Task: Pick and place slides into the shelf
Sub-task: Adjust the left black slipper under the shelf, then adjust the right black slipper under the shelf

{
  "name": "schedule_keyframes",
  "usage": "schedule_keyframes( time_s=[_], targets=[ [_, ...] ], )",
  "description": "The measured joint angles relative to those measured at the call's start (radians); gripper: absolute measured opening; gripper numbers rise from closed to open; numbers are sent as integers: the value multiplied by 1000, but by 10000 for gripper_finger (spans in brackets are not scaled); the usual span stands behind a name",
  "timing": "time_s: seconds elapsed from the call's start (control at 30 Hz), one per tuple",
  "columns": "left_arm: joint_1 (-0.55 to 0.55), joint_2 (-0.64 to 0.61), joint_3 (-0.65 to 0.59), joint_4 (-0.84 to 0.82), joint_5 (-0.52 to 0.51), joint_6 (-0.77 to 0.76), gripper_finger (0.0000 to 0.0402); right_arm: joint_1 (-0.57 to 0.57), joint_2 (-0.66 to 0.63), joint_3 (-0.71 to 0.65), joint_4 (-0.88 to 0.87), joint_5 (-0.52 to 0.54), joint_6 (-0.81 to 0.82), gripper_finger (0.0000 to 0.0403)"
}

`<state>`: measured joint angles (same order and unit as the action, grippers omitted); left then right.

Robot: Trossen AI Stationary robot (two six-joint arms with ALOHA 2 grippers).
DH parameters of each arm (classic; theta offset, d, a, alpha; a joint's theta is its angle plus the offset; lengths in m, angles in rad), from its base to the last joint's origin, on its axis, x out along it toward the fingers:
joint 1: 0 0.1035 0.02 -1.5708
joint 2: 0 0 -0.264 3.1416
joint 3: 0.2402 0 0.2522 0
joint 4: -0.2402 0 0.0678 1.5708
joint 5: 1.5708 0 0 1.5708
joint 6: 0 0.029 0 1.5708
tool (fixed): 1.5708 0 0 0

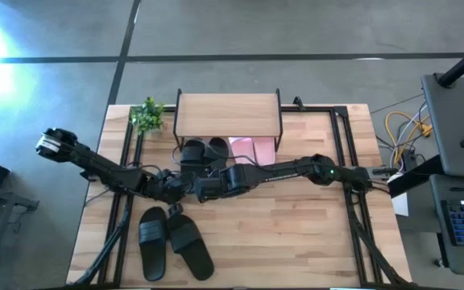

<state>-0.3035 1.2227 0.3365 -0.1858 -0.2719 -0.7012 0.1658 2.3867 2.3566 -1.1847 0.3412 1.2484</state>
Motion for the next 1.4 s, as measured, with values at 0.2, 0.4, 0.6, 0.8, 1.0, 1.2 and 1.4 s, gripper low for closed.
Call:
schedule_keyframes(
  time_s=[0.2, 0.4, 0.6, 0.8, 1.0, 1.2, 1.4],
  targets=[
    [37, -31, 1, 41, -139, 37, 22, 25, -2, 0, -99, 24, 46, 9],
    [81, -75, -1, -8, -269, 36, 22, 54, -2, -3, -127, -1, 90, 9],
    [69, -169, 5, -8, -113, 60, 22, 61, -2, -30, -99, -61, 142, 9],
    [27, -363, 19, -7, 137, 80, 22, 61, -2, -152, 123, -132, 147, 9],
    [-22, -558, 10, -58, 240, 90, 22, 57, -2, -262, 316, -69, 185, 9],
    [-31, -689, 0, -169, 229, 90, 22, 12, -2, -381, 468, -54, 126, 9],
    [-31, -723, -3, -251, 183, 109, 22, -56, -2, -451, 539, -26, 74, 9]
  ],
)
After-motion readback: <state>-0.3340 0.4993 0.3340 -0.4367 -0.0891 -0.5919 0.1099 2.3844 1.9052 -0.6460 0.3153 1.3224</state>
